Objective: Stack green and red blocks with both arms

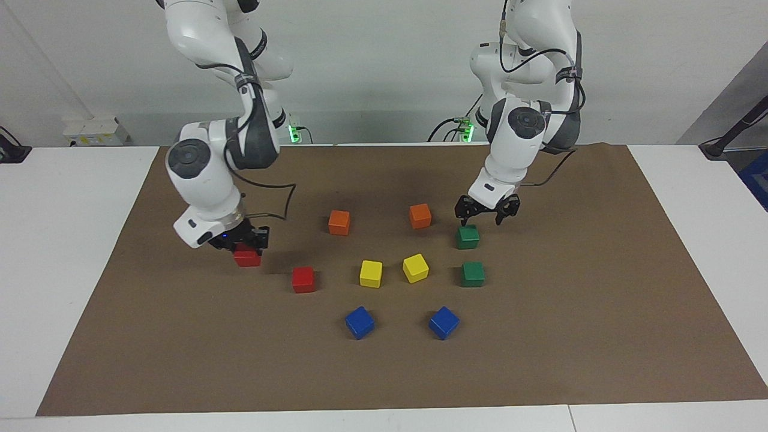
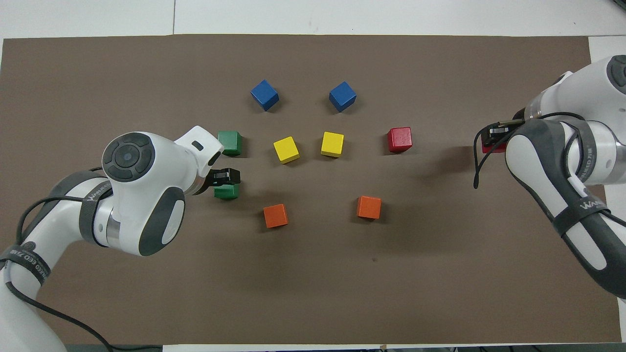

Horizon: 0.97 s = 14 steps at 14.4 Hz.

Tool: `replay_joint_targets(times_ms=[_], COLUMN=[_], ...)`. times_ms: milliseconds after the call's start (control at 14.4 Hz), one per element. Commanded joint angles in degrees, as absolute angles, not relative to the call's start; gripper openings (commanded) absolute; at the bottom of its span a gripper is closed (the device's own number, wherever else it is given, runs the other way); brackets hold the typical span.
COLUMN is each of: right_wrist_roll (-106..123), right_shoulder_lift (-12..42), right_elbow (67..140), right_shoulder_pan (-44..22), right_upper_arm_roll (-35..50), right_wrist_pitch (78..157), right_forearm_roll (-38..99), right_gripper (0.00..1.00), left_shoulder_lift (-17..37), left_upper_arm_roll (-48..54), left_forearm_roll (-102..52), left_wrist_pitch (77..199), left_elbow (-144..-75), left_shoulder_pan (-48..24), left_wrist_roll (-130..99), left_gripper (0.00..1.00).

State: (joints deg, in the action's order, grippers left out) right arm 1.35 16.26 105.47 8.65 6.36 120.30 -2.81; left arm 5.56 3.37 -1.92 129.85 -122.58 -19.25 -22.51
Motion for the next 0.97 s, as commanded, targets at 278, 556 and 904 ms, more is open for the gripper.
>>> replay_joint_targets(times_ms=[278,556,904], right_wrist_roll=[8.3,9.0,9.0], right_shoulder_lift=[20.2,21.1,21.4], right_elbow=[105.9,106.0,108.2], right_shoulder_pan=[10.9,11.0,11.0], right_upper_arm_roll=[7.1,7.0,7.0], right_wrist_pitch=[125.9,126.8,128.3], right_forearm_roll=[-3.3,-3.3,-3.3], right_gripper=[0.0,0.0,0.0], left_shoulder_lift=[9.9,11.2,12.1], left_upper_arm_roll=[2.5,2.5,2.4], left_forearm_roll=[-1.1,-0.6,-0.5], left_wrist_pitch=[134.8,135.6,137.8], left_elbow=[-123.3,-123.3,-124.3], left_shoulder_pan=[-22.9,-22.9,-22.9], left_wrist_roll=[-27.3,-27.3,-27.2], left_gripper=[1.0,1.0,0.97])
